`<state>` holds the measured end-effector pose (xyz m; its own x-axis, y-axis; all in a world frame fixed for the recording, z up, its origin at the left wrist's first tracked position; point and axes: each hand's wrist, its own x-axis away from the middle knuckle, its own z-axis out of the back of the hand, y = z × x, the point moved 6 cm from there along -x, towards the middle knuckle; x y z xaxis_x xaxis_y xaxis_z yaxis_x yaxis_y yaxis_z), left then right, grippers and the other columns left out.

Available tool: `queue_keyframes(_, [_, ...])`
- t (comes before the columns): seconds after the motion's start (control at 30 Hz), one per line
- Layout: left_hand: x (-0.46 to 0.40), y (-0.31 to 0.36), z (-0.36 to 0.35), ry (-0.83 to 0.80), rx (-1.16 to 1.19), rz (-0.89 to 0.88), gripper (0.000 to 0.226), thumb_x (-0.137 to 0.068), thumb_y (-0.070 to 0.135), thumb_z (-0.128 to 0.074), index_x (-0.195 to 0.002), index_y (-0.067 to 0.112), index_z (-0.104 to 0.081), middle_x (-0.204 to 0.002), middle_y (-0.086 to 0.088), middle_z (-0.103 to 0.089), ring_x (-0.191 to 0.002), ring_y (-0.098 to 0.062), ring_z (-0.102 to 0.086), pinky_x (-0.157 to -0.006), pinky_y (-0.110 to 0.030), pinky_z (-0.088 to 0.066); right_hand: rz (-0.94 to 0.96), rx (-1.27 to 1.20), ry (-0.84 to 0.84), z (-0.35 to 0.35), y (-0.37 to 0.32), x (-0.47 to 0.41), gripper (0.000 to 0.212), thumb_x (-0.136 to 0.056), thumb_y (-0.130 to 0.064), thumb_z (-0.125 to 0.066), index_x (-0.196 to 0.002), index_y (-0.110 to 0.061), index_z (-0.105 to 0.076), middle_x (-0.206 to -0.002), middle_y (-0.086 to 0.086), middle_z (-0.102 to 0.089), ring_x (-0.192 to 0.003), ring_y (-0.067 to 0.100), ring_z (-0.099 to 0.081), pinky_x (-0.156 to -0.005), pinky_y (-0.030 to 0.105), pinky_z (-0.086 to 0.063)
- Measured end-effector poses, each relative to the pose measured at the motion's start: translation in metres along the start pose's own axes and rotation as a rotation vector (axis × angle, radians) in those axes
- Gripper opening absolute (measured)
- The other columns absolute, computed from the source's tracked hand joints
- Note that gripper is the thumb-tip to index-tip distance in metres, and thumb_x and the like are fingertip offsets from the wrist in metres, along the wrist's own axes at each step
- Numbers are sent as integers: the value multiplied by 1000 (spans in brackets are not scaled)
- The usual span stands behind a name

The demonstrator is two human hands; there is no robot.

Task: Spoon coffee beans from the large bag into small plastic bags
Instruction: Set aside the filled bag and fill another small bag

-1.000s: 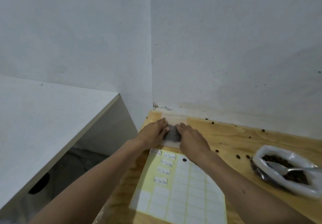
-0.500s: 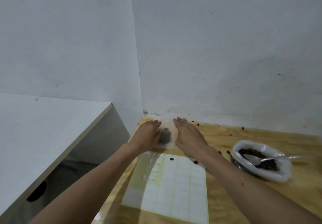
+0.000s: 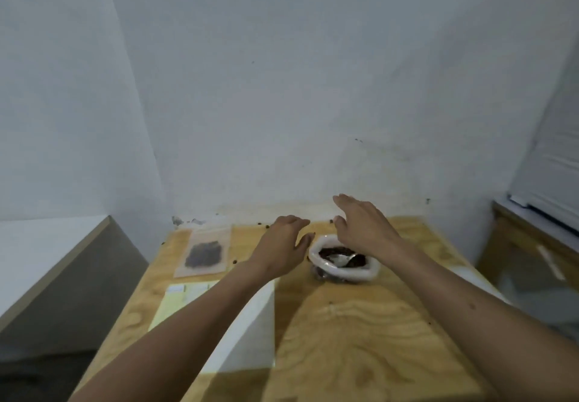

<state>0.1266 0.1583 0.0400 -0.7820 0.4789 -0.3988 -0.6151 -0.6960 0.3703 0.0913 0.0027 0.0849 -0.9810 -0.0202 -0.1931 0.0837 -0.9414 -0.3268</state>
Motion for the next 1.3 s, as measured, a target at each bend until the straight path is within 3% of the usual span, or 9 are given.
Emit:
queue_keyframes(0.23, [-20, 119, -60, 61, 221, -221, 29, -97, 19, -58, -117, 3, -70, -107, -11, -71, -106, -30, -61, -85, -35, -48, -323, 52, 141, 55, 116, 61, 45, -98, -21, -51, -142, -12, -56, -143, 11, -56, -131, 31, -53, -104, 40, -46])
queue_keyframes(0.4, [-26, 171, -124, -243, 182, -137, 53, -96, 40, -62, -136, 5, -57, -132, -14, -58, -126, -31, -49, -103, -40, -42, -541, 92, 5, 51, 181, 99, 32, -95, -22, -55, -113, 0, -69, -115, 16, -71, -104, 34, -66, -87, 42, -56])
queue_keyframes(0.53, [-24, 181, -157, -463, -9, -65, 68, -88, 60, -63, -126, 4, -57, -132, -19, -47, -128, -37, -40, -104, -46, -39, -605, 128, -168, 27, 204, 114, 33, -101, -33, -53, -76, -13, -45, -76, 3, -51, -66, 19, -51, -52, 29, -37])
queue_keyframes(0.73, [-25, 178, -165, -416, 68, -4, 66, -77, 61, -73, -115, 8, -65, -124, -13, -50, -120, -33, -47, -99, -45, -44, -631, 120, -165, 19, 220, 111, 46, -95, -32, -64, -63, -17, -35, -65, 2, -41, -56, 18, -44, -47, 28, -34])
queue_keyframes(0.8, [-25, 178, -163, -386, 86, 8, 67, -75, 61, -75, -117, 9, -66, -122, -11, -53, -117, -31, -50, -96, -43, -45, -652, 87, -104, 24, 221, 111, 39, -91, -28, -71, -64, -16, -45, -67, 3, -47, -59, 20, -50, -50, 28, -40])
queue_keyframes(0.87, [-25, 178, -162, -357, 99, 20, 67, -73, 61, -78, -116, 11, -66, -120, -10, -55, -115, -31, -52, -93, -41, -46, -669, 35, -55, 30, 222, 112, 16, -87, -25, -76, -90, -12, -67, -91, 9, -66, -83, 25, -66, -69, 33, -54])
queue_keyframes(0.97, [-24, 177, -161, -308, 141, 41, 71, -71, 57, -81, -123, 12, -63, -121, -8, -56, -115, -30, -54, -93, -41, -47, -727, -119, 65, 37, 231, 115, 42, -86, -19, -78, -124, -8, -65, -128, 13, -64, -115, 31, -63, -91, 37, -54])
queue_keyframes(1.1, [-25, 173, -160, -214, 275, 83, 60, -79, 42, -79, -128, 14, -59, -124, -5, -57, -112, -26, -56, -92, -37, -47, -730, -171, 153, 45, 235, 117, 27, -88, -11, -73, -111, 3, -72, -119, 18, -71, -108, 34, -67, -91, 39, -57])
queue_keyframes(1.3, [-28, 171, -145, -48, 817, 227, 12, -89, 12, -72, -90, 20, -63, -85, 4, -66, -78, -11, -59, -78, -36, -54, -689, -249, 216, 51, 228, 111, 15, -93, -9, -64, -96, -4, -77, -103, 12, -76, -103, 28, -69, -80, 29, -51])
